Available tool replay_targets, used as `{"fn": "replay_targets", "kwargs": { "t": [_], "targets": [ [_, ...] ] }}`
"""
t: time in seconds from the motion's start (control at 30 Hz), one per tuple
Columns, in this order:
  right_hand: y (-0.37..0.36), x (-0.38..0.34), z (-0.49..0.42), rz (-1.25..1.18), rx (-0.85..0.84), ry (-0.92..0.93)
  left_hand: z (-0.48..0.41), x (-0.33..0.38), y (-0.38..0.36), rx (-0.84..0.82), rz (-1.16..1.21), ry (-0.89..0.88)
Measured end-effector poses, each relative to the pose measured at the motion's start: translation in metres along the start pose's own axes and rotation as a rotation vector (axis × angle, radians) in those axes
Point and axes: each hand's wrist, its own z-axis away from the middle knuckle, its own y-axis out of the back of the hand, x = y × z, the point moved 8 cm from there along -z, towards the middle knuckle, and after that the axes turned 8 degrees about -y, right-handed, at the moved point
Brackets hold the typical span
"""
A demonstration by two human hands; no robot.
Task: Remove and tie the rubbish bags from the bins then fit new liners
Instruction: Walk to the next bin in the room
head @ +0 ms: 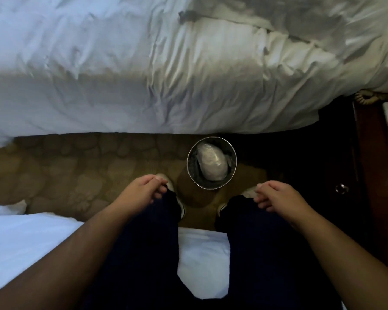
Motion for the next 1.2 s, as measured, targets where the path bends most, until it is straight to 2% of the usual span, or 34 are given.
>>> {"fn": "replay_targets", "kwargs": {
  "t": [0.17,0.3,0.43,0.63,0.9,1.2],
  "targets": [
    [-0.036,0.048,-0.017,-0.045,0.058,0.108,-0.005,-0.043,-0.038,-0.001,0.009,-0.149],
    [-0.054,0.069,0.006,-0.107,0.112,0.188,0.018,-0.056,-0.051,0.031,0.07,-0.241],
    [-0.059,0.055,0.041,-0.189,0.118,0.255,0.052,-0.047,-0.034,0.095,0.057,-0.306],
    [-0.052,0.007,0.056,-0.153,0.147,0.364,0.065,-0.023,-0.006,0.165,0.084,-0.352],
    [-0.044,-0.012,0.004,-0.093,0.141,0.296,0.024,-0.014,0.001,0.182,0.026,-0.321],
    [-0.04,-0.005,-0.081,-0.057,0.103,0.12,-0.067,-0.028,-0.026,0.068,-0.088,-0.149]
  ]
}}
